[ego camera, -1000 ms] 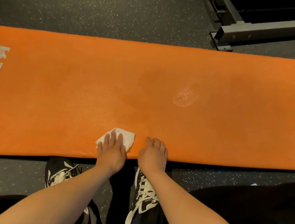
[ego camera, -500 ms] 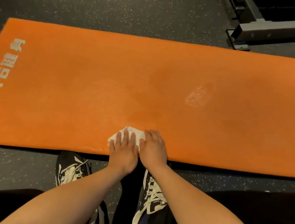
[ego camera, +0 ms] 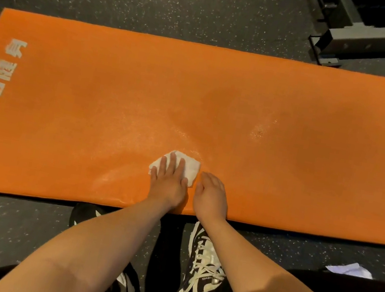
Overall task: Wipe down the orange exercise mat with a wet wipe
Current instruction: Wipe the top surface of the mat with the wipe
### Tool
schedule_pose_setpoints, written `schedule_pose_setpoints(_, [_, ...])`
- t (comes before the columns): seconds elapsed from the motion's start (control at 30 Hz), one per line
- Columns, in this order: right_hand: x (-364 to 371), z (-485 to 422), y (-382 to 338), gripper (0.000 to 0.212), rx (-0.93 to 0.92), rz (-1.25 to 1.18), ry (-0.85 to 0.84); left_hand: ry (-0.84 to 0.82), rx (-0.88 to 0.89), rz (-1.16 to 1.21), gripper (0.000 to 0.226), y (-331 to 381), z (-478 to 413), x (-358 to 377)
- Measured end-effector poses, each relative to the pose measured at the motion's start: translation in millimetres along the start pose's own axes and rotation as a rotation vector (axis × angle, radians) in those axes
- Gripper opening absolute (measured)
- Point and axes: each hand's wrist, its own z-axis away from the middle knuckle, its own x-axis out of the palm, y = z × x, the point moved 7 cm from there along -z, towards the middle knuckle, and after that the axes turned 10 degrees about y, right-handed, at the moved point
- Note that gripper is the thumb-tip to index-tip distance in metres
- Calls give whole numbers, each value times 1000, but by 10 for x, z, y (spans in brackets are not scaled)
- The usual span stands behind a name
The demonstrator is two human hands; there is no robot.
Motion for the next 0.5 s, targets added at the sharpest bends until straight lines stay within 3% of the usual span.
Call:
schedule_pose_setpoints(0.13, [3,-8,19,45,33,-17,35,-13,180,-46,57,106,26,42])
schedule_pose_setpoints(0.3, [44,61,24,46,-40,9,-16,30,-62,-81,61,-163,-197,-112])
schedule_pose_setpoints(0.5, [-98,48,175,45,166,-191,166,-55,208,-57,58,300,64,101])
